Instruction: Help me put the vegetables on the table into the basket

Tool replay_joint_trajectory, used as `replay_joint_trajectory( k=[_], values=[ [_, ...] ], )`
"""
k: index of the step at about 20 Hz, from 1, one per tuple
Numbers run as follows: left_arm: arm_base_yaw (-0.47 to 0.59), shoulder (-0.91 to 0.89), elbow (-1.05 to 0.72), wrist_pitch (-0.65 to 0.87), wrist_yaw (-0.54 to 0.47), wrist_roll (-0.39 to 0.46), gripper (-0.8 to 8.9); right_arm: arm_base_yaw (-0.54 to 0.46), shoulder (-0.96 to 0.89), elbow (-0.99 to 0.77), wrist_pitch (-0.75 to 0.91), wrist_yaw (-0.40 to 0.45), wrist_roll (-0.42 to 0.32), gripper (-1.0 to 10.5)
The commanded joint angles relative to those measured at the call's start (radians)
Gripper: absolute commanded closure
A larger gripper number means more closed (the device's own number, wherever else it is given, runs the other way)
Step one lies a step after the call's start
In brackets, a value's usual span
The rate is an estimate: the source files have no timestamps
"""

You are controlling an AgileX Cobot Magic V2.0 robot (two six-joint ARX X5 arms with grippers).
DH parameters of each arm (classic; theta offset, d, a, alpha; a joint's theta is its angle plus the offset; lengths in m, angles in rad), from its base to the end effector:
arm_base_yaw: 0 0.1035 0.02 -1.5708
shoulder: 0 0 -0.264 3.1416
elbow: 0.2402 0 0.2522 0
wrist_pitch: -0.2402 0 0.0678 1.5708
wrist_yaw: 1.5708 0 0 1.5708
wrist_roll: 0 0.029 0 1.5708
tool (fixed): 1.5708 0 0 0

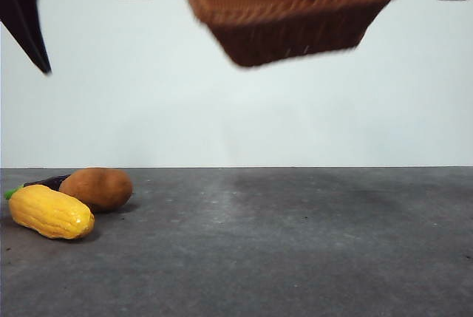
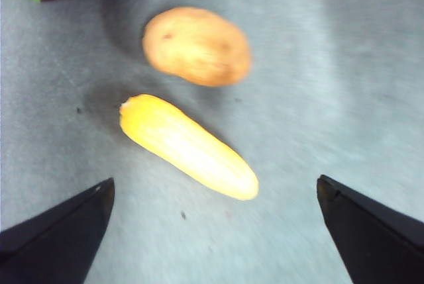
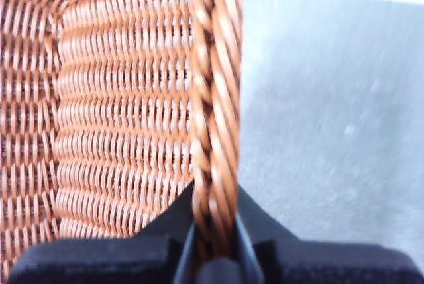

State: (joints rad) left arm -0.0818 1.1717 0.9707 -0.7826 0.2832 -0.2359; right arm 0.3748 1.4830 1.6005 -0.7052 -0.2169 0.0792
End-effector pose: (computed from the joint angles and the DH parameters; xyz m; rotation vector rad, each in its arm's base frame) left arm 0.2210 -0.0263 0.2770 -0.3136 1.0205 -0.2178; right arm 0.2891 0.1204 0.4015 0.0276 0.6165 0.5503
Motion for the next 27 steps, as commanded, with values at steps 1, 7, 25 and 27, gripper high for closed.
replay_joint_trajectory(
  k=[1, 7, 25, 27],
  values=[
    [-0.037, 0.082, 0.002, 0.033, -0.057, -0.095, 1.54, 0.003, -0.085, 0.001, -0.031, -0.006, -0.046, 9.6],
    [-0.081, 0.273, 0.002, 0.090, -0.101, -0.247, 1.54, 0.003, -0.233, 0.001, -0.130, -0.018, -0.089, 9.6],
    [-0.118, 0.467, 0.002, 0.193, -0.142, -0.373, 7.27, 0.004, -0.344, 0.001, -0.277, -0.019, -0.137, 9.6],
    [-0.119, 0.467, 0.002, 0.194, -0.128, -0.373, 8.20, 0.004, -0.344, 0.001, -0.281, -0.020, -0.137, 9.6]
  ],
)
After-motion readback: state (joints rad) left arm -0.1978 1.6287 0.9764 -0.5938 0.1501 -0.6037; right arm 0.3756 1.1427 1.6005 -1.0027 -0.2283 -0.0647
